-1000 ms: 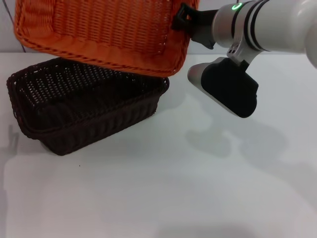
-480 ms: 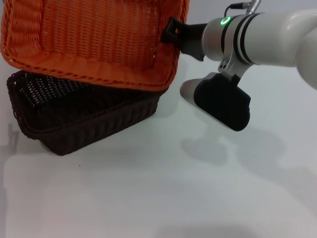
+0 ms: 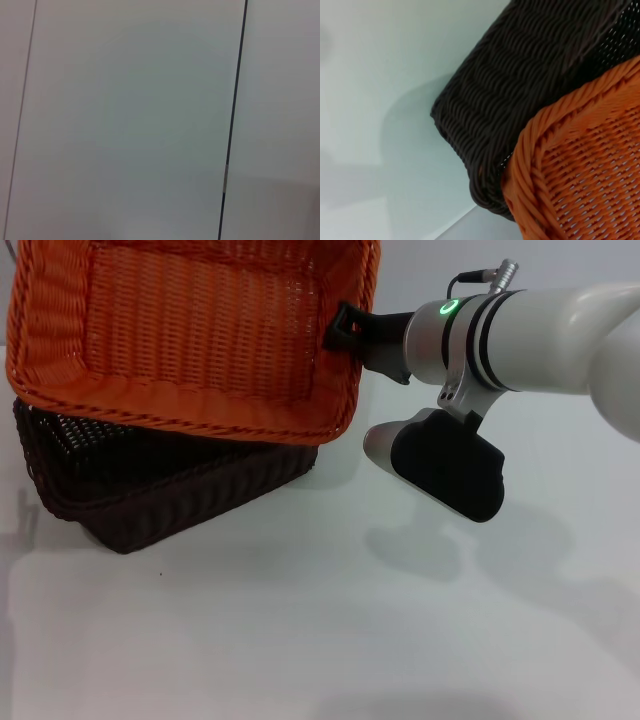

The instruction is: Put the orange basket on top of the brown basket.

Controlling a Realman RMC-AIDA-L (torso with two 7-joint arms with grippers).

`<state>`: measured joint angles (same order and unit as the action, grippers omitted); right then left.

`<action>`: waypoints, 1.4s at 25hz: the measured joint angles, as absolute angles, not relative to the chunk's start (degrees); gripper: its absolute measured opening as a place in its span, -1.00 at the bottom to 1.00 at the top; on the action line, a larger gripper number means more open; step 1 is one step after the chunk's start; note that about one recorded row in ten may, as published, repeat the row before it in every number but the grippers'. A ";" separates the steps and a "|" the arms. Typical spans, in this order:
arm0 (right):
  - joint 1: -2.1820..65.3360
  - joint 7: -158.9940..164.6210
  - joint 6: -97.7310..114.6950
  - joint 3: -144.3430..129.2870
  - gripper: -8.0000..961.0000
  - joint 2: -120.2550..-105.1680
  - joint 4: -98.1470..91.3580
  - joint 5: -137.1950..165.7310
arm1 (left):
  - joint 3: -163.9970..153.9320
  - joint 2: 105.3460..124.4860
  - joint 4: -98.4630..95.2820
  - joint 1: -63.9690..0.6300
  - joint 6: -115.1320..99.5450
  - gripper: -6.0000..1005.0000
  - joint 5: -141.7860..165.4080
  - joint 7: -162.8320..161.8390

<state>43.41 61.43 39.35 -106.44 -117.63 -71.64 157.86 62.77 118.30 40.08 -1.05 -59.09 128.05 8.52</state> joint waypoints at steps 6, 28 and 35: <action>44.87 61.43 36.70 -106.97 -0.63 -117.47 -68.80 157.22 | 62.68 118.30 40.14 -1.16 -59.15 0.59 128.11 8.52; 44.79 62.42 32.36 -108.70 -0.42 -116.32 -67.15 154.11 | 62.82 118.33 40.07 -2.29 -58.75 0.59 128.17 8.60; 35.69 62.76 35.52 -106.14 0.07 -116.96 -80.24 154.13 | 62.89 118.13 39.98 -2.57 -58.70 0.59 128.54 8.79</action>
<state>35.69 62.76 35.52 -106.14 -116.96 -80.24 154.13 62.89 118.13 39.98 -2.57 -58.70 128.54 8.79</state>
